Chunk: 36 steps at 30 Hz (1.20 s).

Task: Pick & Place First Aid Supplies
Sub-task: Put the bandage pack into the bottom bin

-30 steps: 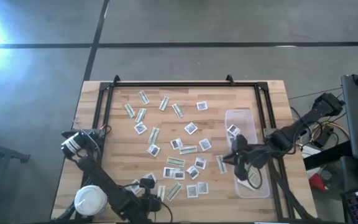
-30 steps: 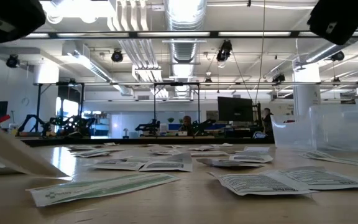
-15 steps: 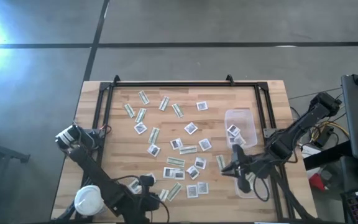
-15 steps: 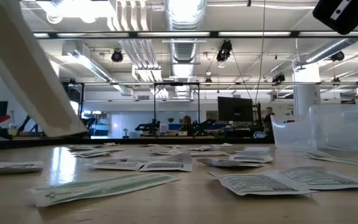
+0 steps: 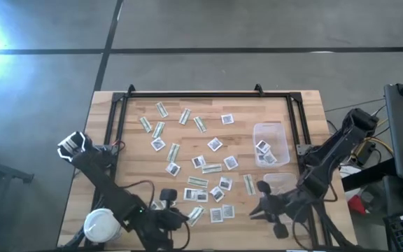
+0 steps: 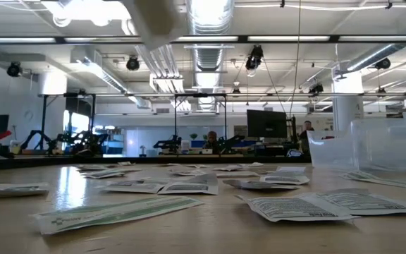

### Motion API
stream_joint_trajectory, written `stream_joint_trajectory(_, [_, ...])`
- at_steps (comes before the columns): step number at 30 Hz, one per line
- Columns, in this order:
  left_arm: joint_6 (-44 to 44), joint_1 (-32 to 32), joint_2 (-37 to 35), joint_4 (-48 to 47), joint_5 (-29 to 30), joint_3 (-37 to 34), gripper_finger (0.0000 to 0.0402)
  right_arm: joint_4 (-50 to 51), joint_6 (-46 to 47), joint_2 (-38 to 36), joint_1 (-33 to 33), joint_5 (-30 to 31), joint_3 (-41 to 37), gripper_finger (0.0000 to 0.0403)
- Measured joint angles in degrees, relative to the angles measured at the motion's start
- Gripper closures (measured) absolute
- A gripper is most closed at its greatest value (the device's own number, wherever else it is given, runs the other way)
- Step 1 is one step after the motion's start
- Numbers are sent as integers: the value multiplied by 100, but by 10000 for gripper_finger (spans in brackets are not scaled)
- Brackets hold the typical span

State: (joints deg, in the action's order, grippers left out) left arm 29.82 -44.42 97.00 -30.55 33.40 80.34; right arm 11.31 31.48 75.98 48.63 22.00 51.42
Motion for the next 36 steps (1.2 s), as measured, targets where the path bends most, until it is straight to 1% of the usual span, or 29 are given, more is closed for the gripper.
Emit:
stream_joint_trajectory(8, [-892,394,-41,938,-29,0,401,26,-1212,417,76,2,481,350])
stream_joint_trajectory(13, [-1258,528,88,1685,-38,0,401,29,-1446,798,71,12,780,347])
stream_joint_trajectory(16, [-1310,548,188,2050,-52,0,401,48,-1828,1048,71,46,1023,337])
stream_joint_trajectory(20, [-1280,548,324,2284,-50,0,402,114,-2494,1358,71,104,1464,311])
stream_joint_trajectory(22, [-1280,554,387,2356,-54,0,401,263,-2691,1499,71,408,1740,296])
stream_joint_trajectory(25, [-1280,557,466,2412,-54,0,401,568,-3033,1687,71,1213,2141,275])
stream_joint_trajectory(27, [-1293,557,500,2411,-54,0,401,763,-3181,1825,63,1610,2369,262])
stream_joint_trajectory(31, [-1373,557,522,2484,-54,0,401,983,-3195,2103,-32,1877,2630,243])
stream_joint_trajectory(36, [-1634,557,522,2675,-57,0,402,1112,-3191,2323,-148,2013,2670,230])
